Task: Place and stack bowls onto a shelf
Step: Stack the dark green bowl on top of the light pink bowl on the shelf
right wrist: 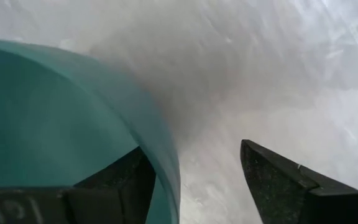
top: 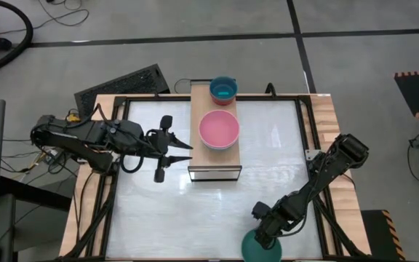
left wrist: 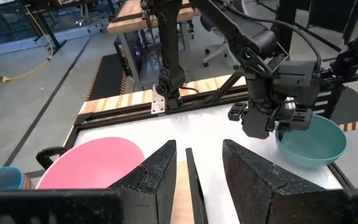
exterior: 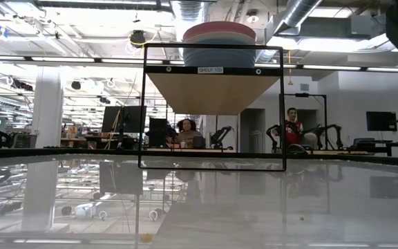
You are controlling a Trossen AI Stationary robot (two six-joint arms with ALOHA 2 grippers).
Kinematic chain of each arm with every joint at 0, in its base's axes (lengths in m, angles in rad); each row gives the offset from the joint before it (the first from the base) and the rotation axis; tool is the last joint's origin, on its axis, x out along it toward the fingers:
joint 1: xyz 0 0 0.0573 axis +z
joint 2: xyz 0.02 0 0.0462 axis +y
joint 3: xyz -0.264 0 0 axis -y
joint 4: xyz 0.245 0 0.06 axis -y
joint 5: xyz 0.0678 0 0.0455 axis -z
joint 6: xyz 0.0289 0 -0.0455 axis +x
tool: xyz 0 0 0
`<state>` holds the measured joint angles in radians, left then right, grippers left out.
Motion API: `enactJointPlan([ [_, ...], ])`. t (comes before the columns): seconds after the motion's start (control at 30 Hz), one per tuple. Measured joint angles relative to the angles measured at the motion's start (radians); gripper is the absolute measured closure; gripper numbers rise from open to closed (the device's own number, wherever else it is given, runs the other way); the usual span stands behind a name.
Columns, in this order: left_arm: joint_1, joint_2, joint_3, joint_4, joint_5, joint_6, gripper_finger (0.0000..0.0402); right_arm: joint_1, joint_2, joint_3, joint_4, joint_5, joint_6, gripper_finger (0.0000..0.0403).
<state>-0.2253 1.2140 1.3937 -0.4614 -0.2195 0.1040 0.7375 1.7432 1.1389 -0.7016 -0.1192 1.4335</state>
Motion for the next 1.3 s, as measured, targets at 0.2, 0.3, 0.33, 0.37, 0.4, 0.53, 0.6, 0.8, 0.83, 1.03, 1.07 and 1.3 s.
enactJointPlan([
  [0.2,0.000,0.000,0.000,0.000,0.000,0.000,0.0283,0.000,0.000,0.000,-0.010,-0.010,-0.028,0.0210],
  [0.3,0.000,0.000,0.000,0.001,0.000,0.008,0.0283,0.000,0.000,0.000,-0.020,-0.017,-0.028,0.0269],
  [0.33,0.000,0.000,0.000,0.001,0.000,0.014,0.0283,-0.001,0.000,0.000,-0.021,-0.018,-0.029,0.0294],
  [0.37,0.000,0.000,0.000,0.001,0.000,0.021,0.0283,-0.003,0.000,0.000,-0.028,-0.018,-0.029,0.0321],
  [0.4,0.000,0.000,0.000,0.001,-0.001,0.031,0.0283,-0.007,0.000,0.000,-0.035,-0.019,-0.028,0.0352],
  [0.53,0.000,0.000,0.000,0.004,-0.016,0.093,0.0283,-0.033,-0.014,0.005,-0.059,-0.033,-0.046,0.0380],
  [0.6,0.000,0.000,0.000,0.004,-0.021,0.139,0.0283,-0.053,-0.033,0.032,-0.105,-0.037,-0.077,0.0380],
  [0.8,0.000,0.006,0.000,0.005,-0.021,0.337,0.0283,-0.139,-0.161,0.182,-0.342,-0.029,-0.207,0.0380],
  [0.83,0.000,0.011,0.001,0.007,-0.022,0.406,0.0283,-0.157,-0.185,0.213,-0.382,-0.017,-0.221,0.0380],
  [1.03,-0.036,0.055,0.001,0.044,-0.028,0.962,0.0283,-0.288,-0.320,0.403,-0.533,0.064,-0.261,0.0380],
  [1.07,-0.047,0.068,0.000,0.047,-0.030,1.062,0.0283,-0.311,-0.335,0.429,-0.545,0.068,-0.267,0.0380],
  [1.3,-0.064,0.176,0.000,0.284,-0.058,1.361,0.0283,-0.449,-0.313,0.560,-0.684,0.076,-0.377,0.0380],
])
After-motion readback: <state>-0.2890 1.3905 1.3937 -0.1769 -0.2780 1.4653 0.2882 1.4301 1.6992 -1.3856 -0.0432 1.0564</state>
